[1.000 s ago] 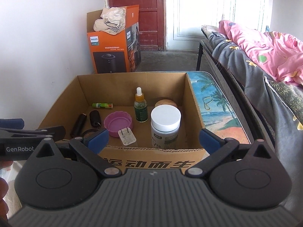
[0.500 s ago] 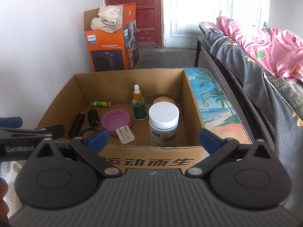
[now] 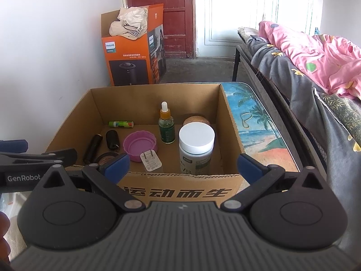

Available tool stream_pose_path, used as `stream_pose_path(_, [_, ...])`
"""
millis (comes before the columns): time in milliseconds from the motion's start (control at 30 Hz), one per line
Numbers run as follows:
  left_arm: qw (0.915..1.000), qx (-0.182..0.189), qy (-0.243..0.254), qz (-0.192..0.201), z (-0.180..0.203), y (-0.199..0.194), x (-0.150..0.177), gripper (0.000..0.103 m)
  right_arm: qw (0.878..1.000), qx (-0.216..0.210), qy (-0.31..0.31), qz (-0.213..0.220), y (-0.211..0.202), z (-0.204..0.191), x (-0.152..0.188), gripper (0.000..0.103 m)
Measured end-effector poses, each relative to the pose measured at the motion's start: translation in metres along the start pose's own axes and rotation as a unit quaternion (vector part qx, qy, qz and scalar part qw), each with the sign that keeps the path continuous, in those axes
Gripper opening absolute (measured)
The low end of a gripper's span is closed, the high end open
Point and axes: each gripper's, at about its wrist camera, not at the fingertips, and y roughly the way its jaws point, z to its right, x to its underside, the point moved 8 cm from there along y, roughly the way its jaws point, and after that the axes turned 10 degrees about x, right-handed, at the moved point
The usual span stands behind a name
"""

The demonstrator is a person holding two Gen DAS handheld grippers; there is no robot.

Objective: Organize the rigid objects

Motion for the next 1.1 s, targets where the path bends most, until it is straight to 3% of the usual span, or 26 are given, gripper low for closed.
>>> stream_pose_path(767, [0.9999, 0.003, -0.005, -0.011, -0.003, 0.001, 0.004, 0.101, 1.000, -0.003, 0.006, -0.015, 0.006, 0.000, 0.006, 0.102])
stream_pose_path(933, [0.9996, 0.022, -0.020, -0.004, -0.012, -0.005, 0.003, 0.102, 1.000, -0.026, 0.006, -0.008, 0.000, -0.005, 0.003, 0.102])
stream_pose_path(1100, [0.9996, 0.015, -0.025, 0.005, -0.032, -0.018, -0.006, 0.102, 0.999, -0.049, 0.000, 0.019, -0.009, -0.005, -0.015, 0.102])
